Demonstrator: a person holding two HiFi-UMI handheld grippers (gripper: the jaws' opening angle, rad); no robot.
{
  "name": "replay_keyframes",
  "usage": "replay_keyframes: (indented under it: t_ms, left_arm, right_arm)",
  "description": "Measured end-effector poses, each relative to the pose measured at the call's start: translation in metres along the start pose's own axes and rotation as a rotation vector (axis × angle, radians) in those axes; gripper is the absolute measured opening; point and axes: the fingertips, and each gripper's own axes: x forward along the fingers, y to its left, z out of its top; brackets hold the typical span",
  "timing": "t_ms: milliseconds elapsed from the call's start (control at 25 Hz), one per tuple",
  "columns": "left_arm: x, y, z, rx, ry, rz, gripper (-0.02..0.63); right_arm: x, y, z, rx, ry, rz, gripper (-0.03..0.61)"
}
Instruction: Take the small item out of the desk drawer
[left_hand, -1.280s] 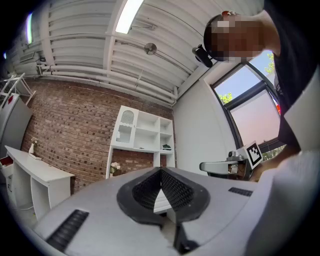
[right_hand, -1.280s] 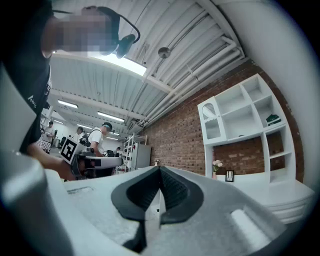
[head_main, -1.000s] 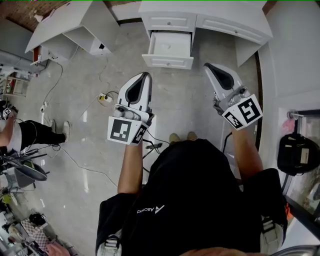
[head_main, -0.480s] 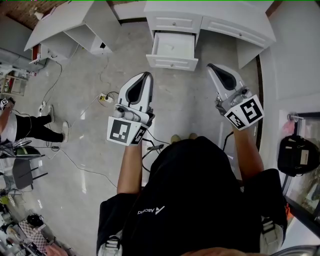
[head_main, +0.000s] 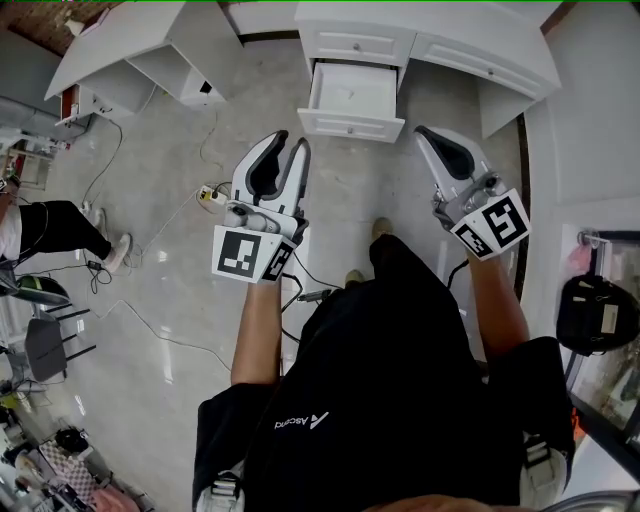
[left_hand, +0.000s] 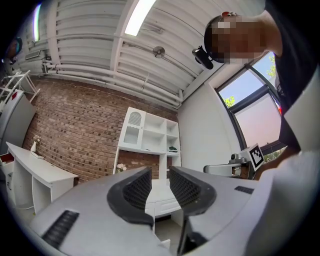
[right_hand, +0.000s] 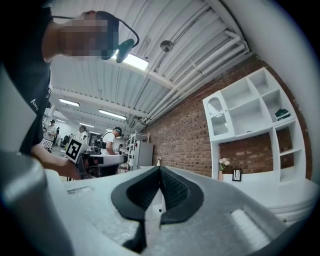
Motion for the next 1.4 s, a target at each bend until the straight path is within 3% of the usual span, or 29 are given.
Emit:
replay_keyframes:
  t_ms: [400, 680, 840, 920, 1120, 1400]
  left_arm:
    - [0.075, 0.048, -0.047, 0.024, 0.081, -0.019, 0.21]
    - [0.167, 0.098, -0.096, 0.023, 0.149, -0.044, 0.253]
    - [0.23, 0.122, -0.123, 0.015, 0.124, -0.09, 0.256]
    - [0.257, 0.136, -0.147, 0.012, 0.203, -0.09, 0.256]
    - [0.319, 0.165, -0.195, 0.042, 0.29, -0.111, 0.258]
    - [0.367, 0.19, -0.264, 0.084, 0.458, -0.13, 0.259]
  right_arm:
    - [0.059, -0.066, -0.037, 0.01, 0.011, 0.039, 0.002]
    - [0.12, -0.15, -0.066, 0.012, 0.042, 0.073, 0.002]
    - [0.155, -0.199, -0.09, -0.004, 0.072, 0.103, 0.002]
    - [0.171, -0.224, -0.103, 0.0, 0.088, 0.117, 0.002]
    - [0.209, -0.282, -0.142, 0.028, 0.125, 0.15, 0.002]
    - [0.24, -0.331, -0.196, 0.115, 0.235, 0.181, 0.002]
